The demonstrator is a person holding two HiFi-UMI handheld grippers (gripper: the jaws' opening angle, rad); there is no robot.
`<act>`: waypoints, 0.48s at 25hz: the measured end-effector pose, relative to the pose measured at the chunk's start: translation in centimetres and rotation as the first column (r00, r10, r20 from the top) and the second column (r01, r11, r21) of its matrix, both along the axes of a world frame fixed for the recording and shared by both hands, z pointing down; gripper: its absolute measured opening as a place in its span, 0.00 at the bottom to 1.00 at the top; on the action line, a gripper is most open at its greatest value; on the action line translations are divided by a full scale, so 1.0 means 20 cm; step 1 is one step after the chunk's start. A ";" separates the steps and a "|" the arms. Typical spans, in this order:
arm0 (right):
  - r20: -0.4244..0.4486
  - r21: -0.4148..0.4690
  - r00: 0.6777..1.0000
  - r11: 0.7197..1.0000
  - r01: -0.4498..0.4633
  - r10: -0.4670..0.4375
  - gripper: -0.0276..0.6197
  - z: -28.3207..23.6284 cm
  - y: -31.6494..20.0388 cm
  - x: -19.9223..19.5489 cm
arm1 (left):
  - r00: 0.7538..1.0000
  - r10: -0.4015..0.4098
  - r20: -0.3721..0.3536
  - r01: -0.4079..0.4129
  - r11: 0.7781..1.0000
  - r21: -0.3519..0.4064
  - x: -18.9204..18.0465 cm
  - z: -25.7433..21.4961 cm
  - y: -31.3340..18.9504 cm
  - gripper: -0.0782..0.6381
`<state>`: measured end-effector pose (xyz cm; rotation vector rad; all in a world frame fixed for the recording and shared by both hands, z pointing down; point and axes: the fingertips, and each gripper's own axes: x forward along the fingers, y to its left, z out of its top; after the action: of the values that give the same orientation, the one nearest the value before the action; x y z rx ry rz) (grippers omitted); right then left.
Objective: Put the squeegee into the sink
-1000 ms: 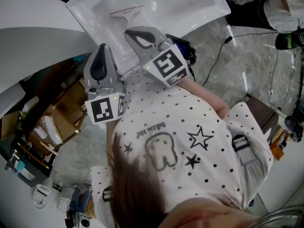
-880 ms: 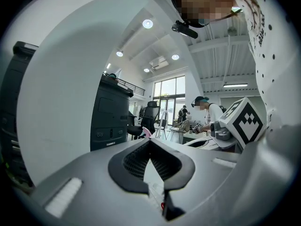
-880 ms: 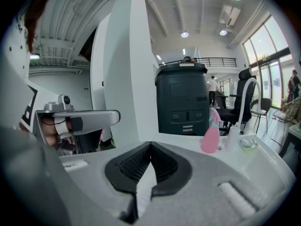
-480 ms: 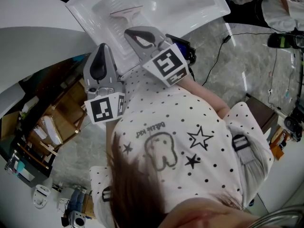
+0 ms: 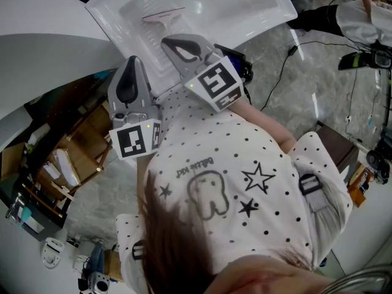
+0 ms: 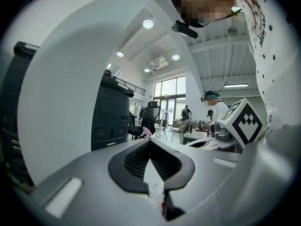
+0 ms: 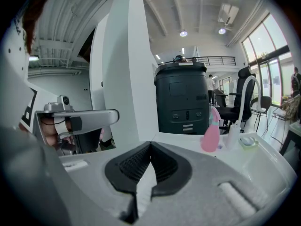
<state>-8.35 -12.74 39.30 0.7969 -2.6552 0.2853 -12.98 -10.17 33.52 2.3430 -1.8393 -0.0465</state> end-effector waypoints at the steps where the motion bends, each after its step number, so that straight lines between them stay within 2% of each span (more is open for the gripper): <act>1: 0.000 0.000 1.000 1.000 0.000 0.000 0.04 0.00 0.00 0.00 | 1.000 0.000 0.000 0.000 1.000 0.000 0.00 0.00 0.00 0.10; 12: 0.002 0.001 1.000 1.000 0.007 -0.007 0.04 0.00 0.00 -0.01 | 1.000 0.000 0.000 0.000 1.000 0.000 0.00 0.00 0.00 0.10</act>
<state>-8.46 -12.70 39.24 0.7874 -2.6592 0.2834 -13.03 -10.22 33.49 2.3422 -1.8396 -0.0465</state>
